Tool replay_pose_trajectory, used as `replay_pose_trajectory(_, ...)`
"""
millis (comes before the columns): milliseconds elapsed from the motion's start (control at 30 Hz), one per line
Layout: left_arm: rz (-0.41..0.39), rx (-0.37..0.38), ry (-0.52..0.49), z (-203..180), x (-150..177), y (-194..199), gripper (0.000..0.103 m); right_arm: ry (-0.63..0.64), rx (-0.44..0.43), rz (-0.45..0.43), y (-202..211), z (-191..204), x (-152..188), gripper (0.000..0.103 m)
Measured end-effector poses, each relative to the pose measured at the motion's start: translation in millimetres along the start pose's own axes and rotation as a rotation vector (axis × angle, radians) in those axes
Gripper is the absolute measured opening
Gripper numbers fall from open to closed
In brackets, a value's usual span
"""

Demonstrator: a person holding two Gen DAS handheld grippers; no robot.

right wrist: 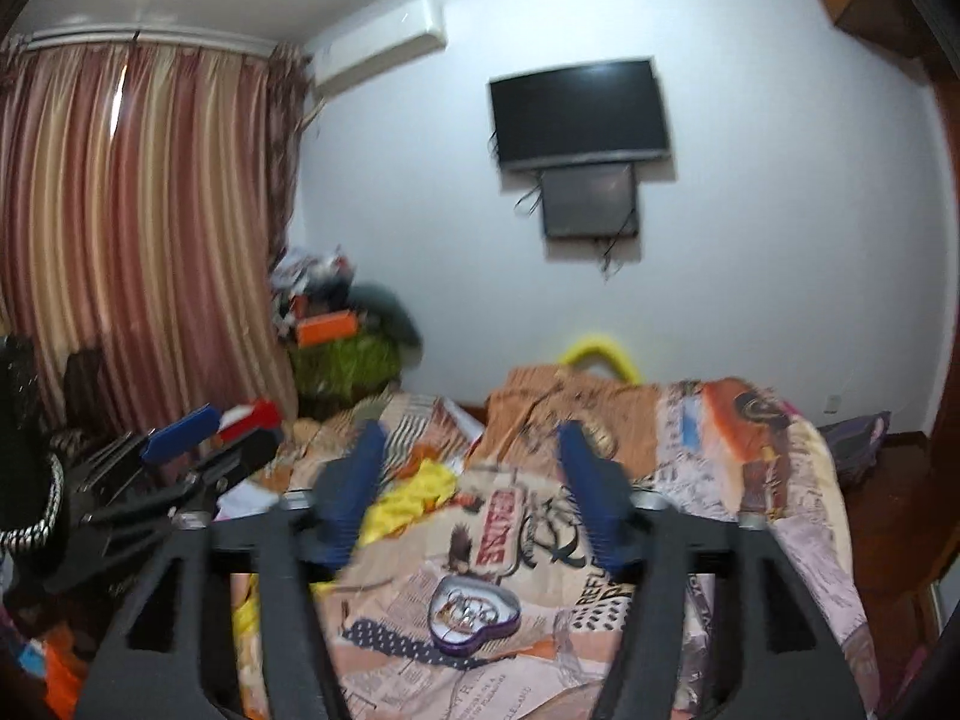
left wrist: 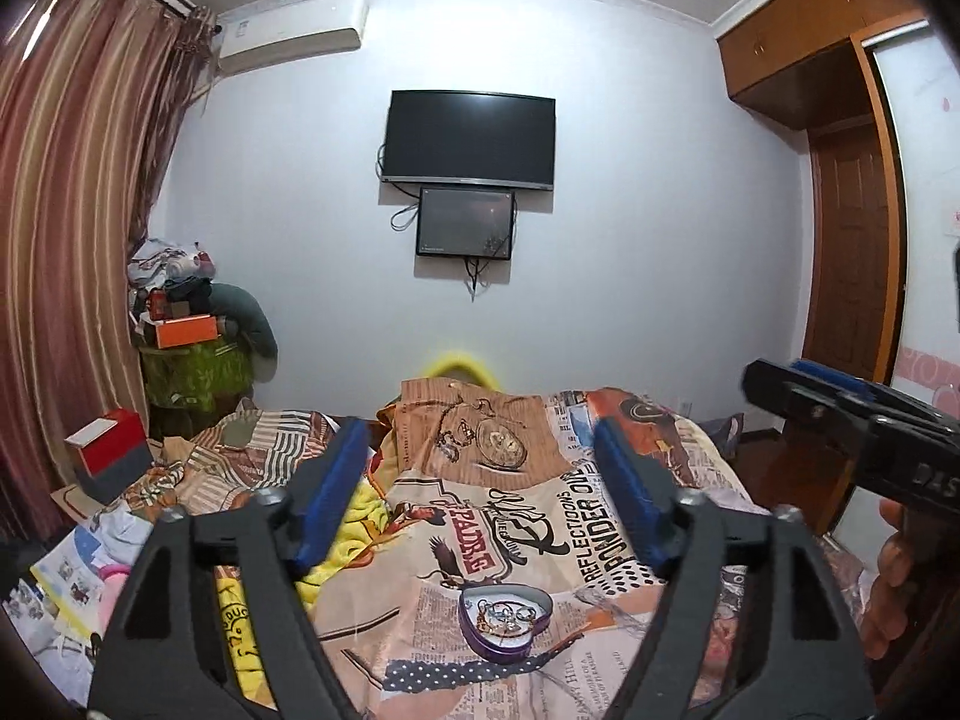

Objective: Organize jewelry

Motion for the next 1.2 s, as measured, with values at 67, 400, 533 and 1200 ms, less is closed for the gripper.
replay_pose_trajectory(67, -0.010, -0.005, 0.016, 2, 1, 4, 0.089, -0.004, 0.042, -0.035, 8, 0, 0, 0.086)
replay_pose_trajectory(400, 0.008, -0.028, 0.014, -1, 14, 7, 0.090, 0.019, 0.128, -0.054, 10, 7, 6, 0.103)
replay_pose_trajectory(533, 0.012, -0.027, 0.019, 0, 15, 6, 0.090, 0.015, 0.123, -0.049, 18, 4, 10, 0.103)
replay_pose_trajectory(1200, 0.019, -0.030, 0.027, -1, 20, 2, 0.093, -0.003, 0.122, -0.024, 22, -3, 13, 0.103)
Point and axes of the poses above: each gripper's, at about its wrist camera, not at the fingertips, and y roughly against the way its jaws point, z to its left, x to its underside, the point moved 6 cm from there along -y, roughly the way its jaws point, and after that the axes turned 3 degrees about y, right-handed, at the moved point
